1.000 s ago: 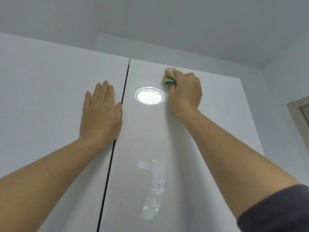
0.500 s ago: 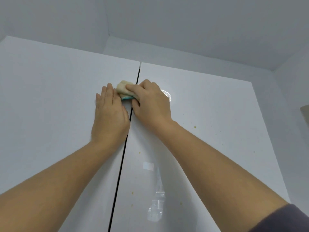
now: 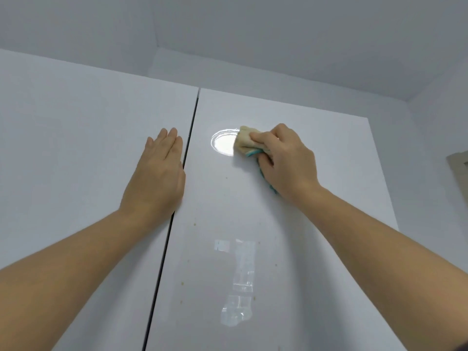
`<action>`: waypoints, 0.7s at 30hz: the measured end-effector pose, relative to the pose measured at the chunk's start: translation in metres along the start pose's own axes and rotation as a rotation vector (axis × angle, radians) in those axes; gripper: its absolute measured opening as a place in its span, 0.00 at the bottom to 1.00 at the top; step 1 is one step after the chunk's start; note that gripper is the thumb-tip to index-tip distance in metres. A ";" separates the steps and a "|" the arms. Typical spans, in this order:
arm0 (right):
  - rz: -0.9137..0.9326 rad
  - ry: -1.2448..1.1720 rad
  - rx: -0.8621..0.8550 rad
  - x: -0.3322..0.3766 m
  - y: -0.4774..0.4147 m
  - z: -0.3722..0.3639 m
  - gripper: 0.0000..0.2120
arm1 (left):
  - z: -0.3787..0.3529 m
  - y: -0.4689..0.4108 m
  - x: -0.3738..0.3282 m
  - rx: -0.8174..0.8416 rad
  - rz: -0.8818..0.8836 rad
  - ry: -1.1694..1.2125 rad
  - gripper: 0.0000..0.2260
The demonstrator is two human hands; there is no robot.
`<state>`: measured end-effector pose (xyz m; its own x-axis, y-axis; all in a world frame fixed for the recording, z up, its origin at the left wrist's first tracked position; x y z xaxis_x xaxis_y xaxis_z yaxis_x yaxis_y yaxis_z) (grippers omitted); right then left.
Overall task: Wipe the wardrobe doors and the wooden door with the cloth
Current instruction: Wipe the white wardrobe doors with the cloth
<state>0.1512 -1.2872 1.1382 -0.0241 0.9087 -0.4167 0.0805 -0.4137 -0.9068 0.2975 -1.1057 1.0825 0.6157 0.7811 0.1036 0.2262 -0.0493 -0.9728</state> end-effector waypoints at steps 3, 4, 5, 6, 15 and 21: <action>-0.092 0.022 -0.039 -0.024 0.010 0.019 0.16 | 0.000 0.002 -0.001 0.010 -0.049 -0.036 0.23; -0.123 0.035 -0.050 -0.032 0.014 0.026 0.15 | 0.000 0.002 -0.001 0.016 -0.048 -0.040 0.23; -0.155 0.055 -0.060 -0.040 0.018 0.033 0.15 | 0.000 0.002 -0.001 0.020 -0.052 -0.048 0.24; -0.189 0.077 -0.070 -0.048 0.022 0.041 0.14 | 0.001 0.003 0.000 0.022 -0.059 -0.059 0.24; -0.544 0.222 -0.161 -0.101 0.062 0.094 0.15 | 0.007 0.012 0.000 0.053 -0.094 -0.165 0.26; -0.699 0.247 -0.268 -0.106 0.077 0.100 0.15 | 0.007 0.018 0.002 0.044 -0.026 -0.145 0.26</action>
<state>0.0601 -1.4207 1.1064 0.0615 0.9523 0.2988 0.3667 0.2568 -0.8942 0.2973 -1.1008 1.0634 0.4939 0.8637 0.1006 0.2053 -0.0034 -0.9787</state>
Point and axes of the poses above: each hand's wrist, its own y-axis away from the middle knuckle, its own z-axis out of the back of the hand, x = y × z, the point moved 3 cm from there along -y, towards the middle knuckle, and after that the axes turned 14 degrees about -y, right-handed, at the moved point
